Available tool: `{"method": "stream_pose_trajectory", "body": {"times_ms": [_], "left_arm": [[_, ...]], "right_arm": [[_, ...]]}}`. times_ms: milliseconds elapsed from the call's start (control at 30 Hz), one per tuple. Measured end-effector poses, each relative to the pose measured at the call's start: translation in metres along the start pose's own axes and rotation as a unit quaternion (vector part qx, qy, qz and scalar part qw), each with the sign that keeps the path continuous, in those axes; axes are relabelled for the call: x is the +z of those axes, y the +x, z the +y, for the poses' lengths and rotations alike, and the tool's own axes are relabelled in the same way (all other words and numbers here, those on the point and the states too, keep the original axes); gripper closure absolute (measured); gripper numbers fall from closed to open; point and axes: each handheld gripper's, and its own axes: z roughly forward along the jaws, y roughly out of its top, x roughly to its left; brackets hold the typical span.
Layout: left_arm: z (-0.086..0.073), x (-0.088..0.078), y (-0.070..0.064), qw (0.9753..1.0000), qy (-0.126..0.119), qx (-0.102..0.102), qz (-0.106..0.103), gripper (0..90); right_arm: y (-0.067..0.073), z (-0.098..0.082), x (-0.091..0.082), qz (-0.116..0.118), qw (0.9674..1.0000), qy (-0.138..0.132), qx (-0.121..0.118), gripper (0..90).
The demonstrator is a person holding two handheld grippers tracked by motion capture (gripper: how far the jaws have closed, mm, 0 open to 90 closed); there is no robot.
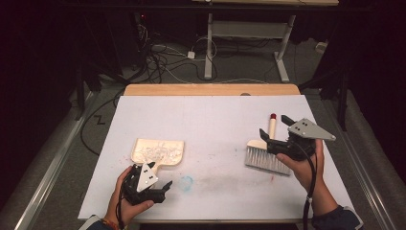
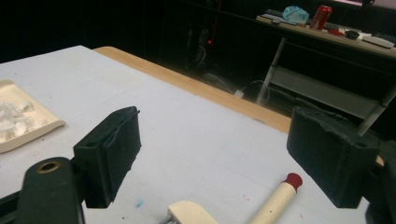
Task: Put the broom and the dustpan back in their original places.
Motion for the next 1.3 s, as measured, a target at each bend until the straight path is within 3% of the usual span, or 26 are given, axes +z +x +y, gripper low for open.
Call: {"method": "stream_pose_trajectory", "body": {"times_ms": [200, 733, 1300], "left_arm": [[0.000, 0.001, 0.001, 1.0000, 0.000, 0.008, 0.003, 16.8], [0.000, 0.001, -0.002, 1.0000, 0.004, 0.005, -0.002, 16.8], [0.000, 0.003, -0.003, 0.9999, 0.008, 0.011, -0.004, 16.8]], "right_arm": [[0.006, 0.000, -0.004, 0.003, 0.9999, 0.005, -0.011, 19.1], [0.012, -0.011, -0.010, 0.015, 0.9993, 0.021, -0.027, 19.5], [0.010, -0.023, -0.025, 0.012, 0.9987, 0.028, -0.042, 19.4]]}}
